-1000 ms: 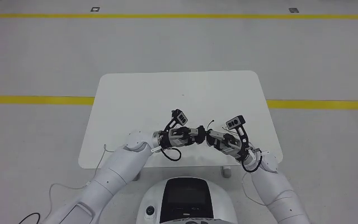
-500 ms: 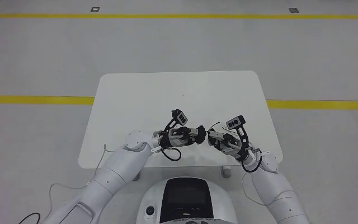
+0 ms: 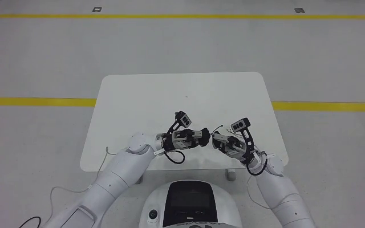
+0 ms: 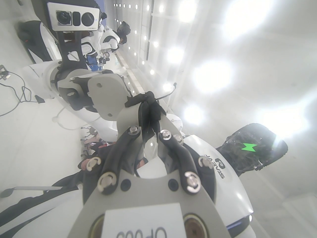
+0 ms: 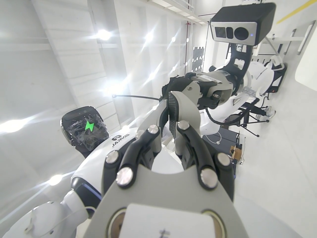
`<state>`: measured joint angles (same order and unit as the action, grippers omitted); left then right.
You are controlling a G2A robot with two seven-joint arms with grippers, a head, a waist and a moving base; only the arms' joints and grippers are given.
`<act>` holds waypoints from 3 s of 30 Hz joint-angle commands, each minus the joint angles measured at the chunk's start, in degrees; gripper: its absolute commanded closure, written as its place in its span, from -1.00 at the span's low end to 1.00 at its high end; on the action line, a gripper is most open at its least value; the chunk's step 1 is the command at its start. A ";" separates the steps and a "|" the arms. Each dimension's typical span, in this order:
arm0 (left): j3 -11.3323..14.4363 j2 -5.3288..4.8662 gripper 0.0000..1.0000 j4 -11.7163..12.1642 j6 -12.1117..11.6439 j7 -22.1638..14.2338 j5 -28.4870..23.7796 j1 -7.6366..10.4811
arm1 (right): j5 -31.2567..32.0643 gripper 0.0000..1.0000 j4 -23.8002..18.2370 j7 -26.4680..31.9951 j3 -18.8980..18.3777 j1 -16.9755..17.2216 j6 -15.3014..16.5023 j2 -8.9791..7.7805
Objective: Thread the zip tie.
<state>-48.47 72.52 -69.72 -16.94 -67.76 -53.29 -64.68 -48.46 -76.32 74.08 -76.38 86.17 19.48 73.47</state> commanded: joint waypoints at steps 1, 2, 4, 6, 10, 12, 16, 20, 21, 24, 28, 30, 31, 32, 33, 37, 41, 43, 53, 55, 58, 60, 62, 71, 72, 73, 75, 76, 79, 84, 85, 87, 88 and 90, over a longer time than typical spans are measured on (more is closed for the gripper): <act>0.00 0.00 1.00 0.00 0.00 0.00 0.00 0.00 | 0.02 1.00 0.23 0.07 0.01 -0.07 0.00 -0.02; 0.00 0.00 1.00 0.00 0.00 0.00 0.00 0.00 | 0.02 1.00 0.39 0.09 0.03 -0.12 0.00 -0.02; 0.00 0.00 1.00 0.00 0.00 0.00 0.00 0.00 | -0.04 1.00 0.64 0.10 0.08 -0.20 0.00 -0.04; 0.00 0.00 1.00 0.00 0.00 0.00 0.00 0.00 | -0.10 1.00 0.91 0.10 0.14 -0.30 0.00 -0.05; 0.00 0.00 1.00 0.00 0.00 0.00 0.00 0.00 | -0.17 1.00 1.22 0.10 0.17 -0.42 0.00 -0.10; 0.00 0.00 1.00 0.00 0.00 0.00 0.00 0.00 | -0.20 1.00 1.34 0.12 0.17 -0.44 0.00 -0.13; 0.00 0.00 1.00 0.00 0.00 0.00 0.00 0.00 | -0.20 1.00 1.62 0.12 0.13 -0.44 0.00 -0.21; 0.00 0.00 1.00 0.00 0.00 0.00 0.00 0.00 | -0.20 1.00 1.99 0.06 0.24 -0.55 0.00 -0.27; 0.00 0.00 1.00 0.00 0.00 0.00 0.00 0.00 | -0.21 1.00 2.06 0.05 0.28 -0.58 0.00 -0.28; 0.00 0.00 1.00 0.00 0.00 0.00 0.00 0.00 | -0.23 1.00 2.28 0.01 0.41 -0.67 0.00 -0.31; 0.00 0.00 1.00 0.00 0.00 0.00 0.00 0.00 | -0.27 1.00 2.62 0.06 0.45 -0.75 0.00 -0.35; 0.00 0.00 1.00 0.00 0.00 0.00 0.00 0.00 | -0.32 1.00 2.88 0.09 0.40 -0.81 0.00 -0.39; 0.00 0.00 1.00 0.00 0.00 0.00 0.00 0.00 | -0.34 1.00 2.96 0.12 0.39 -0.83 0.00 -0.40; 0.00 0.00 1.00 0.00 0.00 0.00 0.00 0.00 | -0.37 1.00 3.03 0.15 0.38 -0.86 0.00 -0.41; 0.00 0.00 1.00 0.00 0.00 0.00 0.00 0.00 | -0.40 1.00 3.12 0.15 0.37 -0.89 0.00 -0.42; 0.00 0.00 1.00 0.00 0.00 0.00 0.00 0.00 | -0.44 1.00 3.53 0.13 0.42 -1.00 0.00 -0.45; 0.00 0.00 1.00 0.00 0.00 0.00 0.00 0.00 | -0.45 1.00 4.12 0.06 0.60 -1.25 0.00 -0.45; 0.00 0.00 1.00 0.00 0.00 0.00 0.00 0.00 | -0.49 1.00 4.40 0.04 0.68 -1.36 0.00 -0.45; 0.00 0.00 1.00 0.00 0.00 0.00 0.00 0.00 | -0.64 1.00 5.57 -0.03 0.89 -1.85 0.00 -0.48; 0.00 0.00 1.00 0.00 0.00 0.00 0.00 0.00 | -0.62 1.00 5.61 -0.06 0.95 -1.91 0.00 -0.49; 0.00 0.00 1.00 0.00 0.00 0.00 0.00 0.00 | -0.53 1.00 5.74 -0.16 1.05 -1.97 0.00 -0.50; 0.00 0.00 1.00 0.00 0.00 0.00 0.00 0.00 | -0.53 1.00 6.00 -0.17 1.08 -2.06 0.00 -0.51; 0.00 0.00 1.00 0.00 0.00 0.00 0.00 0.00 | -0.56 1.00 6.18 -0.17 1.11 -2.10 0.00 -0.52; 0.00 0.00 1.00 0.00 0.00 0.00 0.00 0.00 | -0.59 1.00 7.09 -0.30 1.31 -2.40 0.00 -0.55; 0.00 0.00 1.00 0.00 0.00 0.00 0.00 0.00 | -0.60 1.00 7.21 -0.30 1.33 -2.44 0.00 -0.55; 0.00 0.00 1.00 0.00 0.00 0.00 0.00 0.00 | -0.60 1.00 7.33 -0.31 1.34 -2.48 0.00 -0.56; 0.00 0.00 1.00 0.00 0.00 0.00 0.00 0.00 | -0.61 1.00 7.64 -0.37 1.35 -2.61 0.00 -0.57; 0.00 0.00 1.00 0.00 0.00 0.00 0.00 0.00 | -0.62 1.00 7.75 -0.37 1.36 -2.67 0.00 -0.57; 0.00 0.00 1.00 0.00 0.00 0.00 0.00 0.00 | -0.61 1.00 7.98 -0.42 1.42 -2.77 0.00 -0.57; 0.00 0.00 1.00 0.00 0.00 0.00 0.00 0.00 | -0.52 1.00 8.43 -0.54 1.50 -2.95 0.00 -0.58; 0.00 0.00 1.00 0.00 0.00 0.00 0.00 0.00 | -0.50 1.00 8.49 -0.56 1.52 -2.99 0.00 -0.59; 0.00 0.00 1.00 0.00 0.00 0.00 0.00 0.00 | -0.41 1.00 8.60 -0.62 1.54 -3.07 0.00 -0.59; 0.00 0.00 1.00 0.00 0.00 0.00 0.00 0.00 | -0.33 1.00 8.64 -0.67 1.54 -3.11 0.00 -0.60; 0.00 0.00 1.00 0.00 0.00 0.00 0.00 0.00 | -0.16 1.00 8.67 -0.78 1.54 -3.15 0.00 -0.61</act>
<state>-48.47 72.52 -69.72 -16.94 -67.76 -53.29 -64.68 -48.68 -67.66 73.34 -74.84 83.04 19.48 72.87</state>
